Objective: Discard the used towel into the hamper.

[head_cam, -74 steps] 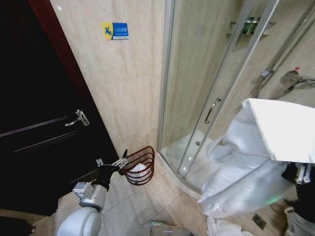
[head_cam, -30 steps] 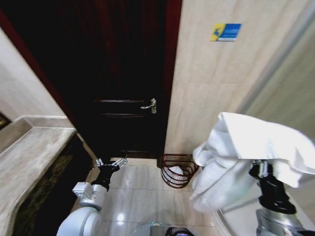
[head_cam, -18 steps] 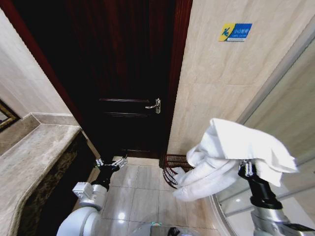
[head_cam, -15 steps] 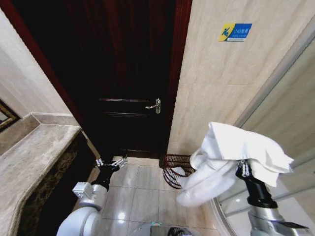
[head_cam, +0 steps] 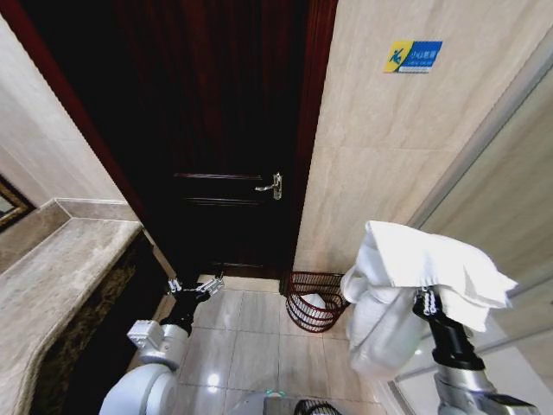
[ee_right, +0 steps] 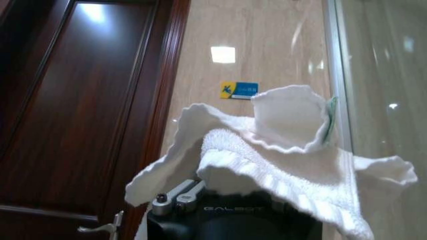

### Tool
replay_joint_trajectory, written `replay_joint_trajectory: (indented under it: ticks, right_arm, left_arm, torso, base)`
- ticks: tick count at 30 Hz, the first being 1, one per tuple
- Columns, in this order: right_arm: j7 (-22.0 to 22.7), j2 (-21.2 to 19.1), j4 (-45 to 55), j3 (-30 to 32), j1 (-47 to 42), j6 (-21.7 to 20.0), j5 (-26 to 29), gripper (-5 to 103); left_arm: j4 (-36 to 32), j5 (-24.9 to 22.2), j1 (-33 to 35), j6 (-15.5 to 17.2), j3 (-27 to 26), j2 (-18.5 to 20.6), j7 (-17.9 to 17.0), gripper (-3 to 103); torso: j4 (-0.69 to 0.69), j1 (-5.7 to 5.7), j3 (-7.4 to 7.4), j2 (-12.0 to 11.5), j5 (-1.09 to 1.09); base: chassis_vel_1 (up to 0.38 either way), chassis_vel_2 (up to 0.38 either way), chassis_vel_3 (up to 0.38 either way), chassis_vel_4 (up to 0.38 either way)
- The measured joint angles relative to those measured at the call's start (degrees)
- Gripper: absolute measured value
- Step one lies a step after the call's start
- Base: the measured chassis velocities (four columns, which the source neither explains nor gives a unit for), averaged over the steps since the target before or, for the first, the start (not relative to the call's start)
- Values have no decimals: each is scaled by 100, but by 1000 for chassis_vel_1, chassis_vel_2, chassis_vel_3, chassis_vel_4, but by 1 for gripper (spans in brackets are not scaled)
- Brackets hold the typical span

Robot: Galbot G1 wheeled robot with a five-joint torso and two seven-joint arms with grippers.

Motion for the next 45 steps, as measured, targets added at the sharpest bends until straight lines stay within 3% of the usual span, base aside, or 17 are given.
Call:
replay_joint_trajectory:
  ticks: [21, 45]
  right_arm:
    - [15, 60, -132, -11, 43, 145, -81, 8]
    - [65, 58, -260, 111, 98, 244, 41, 8]
  left_arm:
    - [0, 0, 0, 0, 1, -1, 0, 100]
    - [0, 0, 0, 0, 0, -1, -1, 100]
  torso:
    - [0, 0, 0, 0, 1]
    - [1, 0, 0, 0, 3]
  base:
    - [9, 12, -13, -11]
    - [127, 126, -119, -128]
